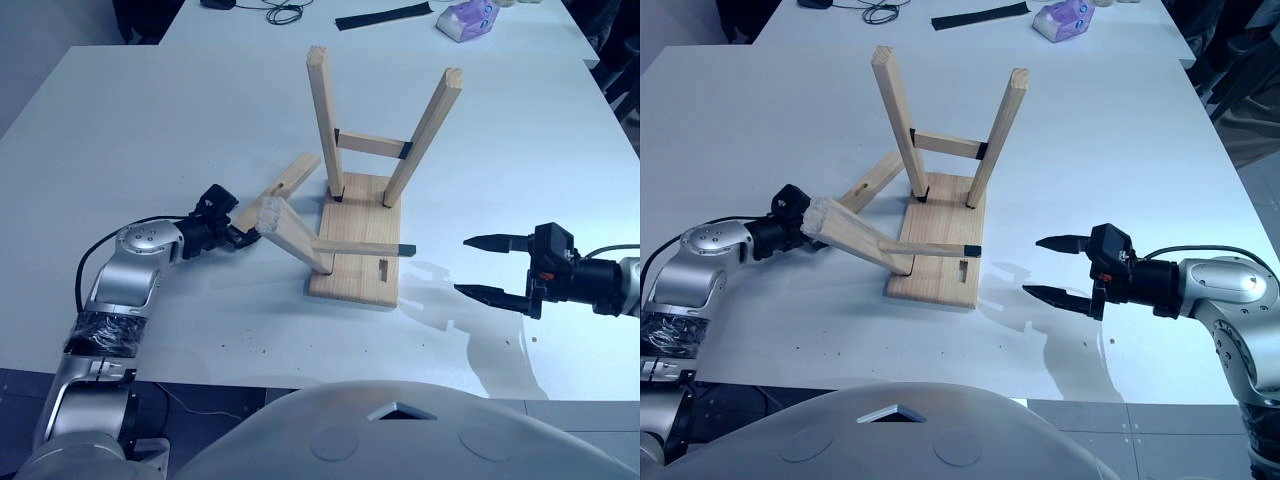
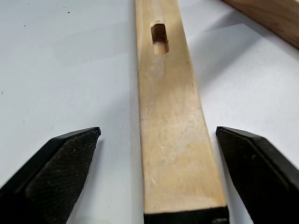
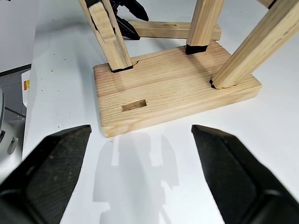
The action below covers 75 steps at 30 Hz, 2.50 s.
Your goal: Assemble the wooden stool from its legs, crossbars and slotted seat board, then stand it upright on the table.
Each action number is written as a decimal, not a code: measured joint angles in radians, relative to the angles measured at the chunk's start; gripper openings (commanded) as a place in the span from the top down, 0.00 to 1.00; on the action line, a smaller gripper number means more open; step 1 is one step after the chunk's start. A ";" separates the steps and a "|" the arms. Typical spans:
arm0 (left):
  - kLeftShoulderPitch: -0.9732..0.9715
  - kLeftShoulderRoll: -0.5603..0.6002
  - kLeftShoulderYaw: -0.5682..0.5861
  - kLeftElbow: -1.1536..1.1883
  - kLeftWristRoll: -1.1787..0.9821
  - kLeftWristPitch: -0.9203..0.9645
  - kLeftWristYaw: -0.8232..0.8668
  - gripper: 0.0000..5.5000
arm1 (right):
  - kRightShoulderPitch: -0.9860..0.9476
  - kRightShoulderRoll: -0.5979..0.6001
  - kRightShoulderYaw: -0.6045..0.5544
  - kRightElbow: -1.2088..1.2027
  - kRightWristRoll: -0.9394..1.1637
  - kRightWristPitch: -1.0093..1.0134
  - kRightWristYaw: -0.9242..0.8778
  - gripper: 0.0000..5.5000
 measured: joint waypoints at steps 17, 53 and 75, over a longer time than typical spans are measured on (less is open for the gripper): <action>-0.065 -0.013 -0.012 0.098 -0.004 -0.011 -0.049 0.61 | 0.009 0.008 0.011 -0.001 -0.020 -0.014 -0.010 0.28; -0.484 -0.051 0.349 -0.191 -0.560 0.119 -0.176 0.63 | -0.237 -0.001 -0.025 0.305 -0.009 -0.042 0.032 0.28; -0.400 -0.135 0.052 -0.443 -0.700 0.248 -0.282 0.63 | -0.731 0.045 -0.075 0.195 0.574 0.350 -0.060 0.28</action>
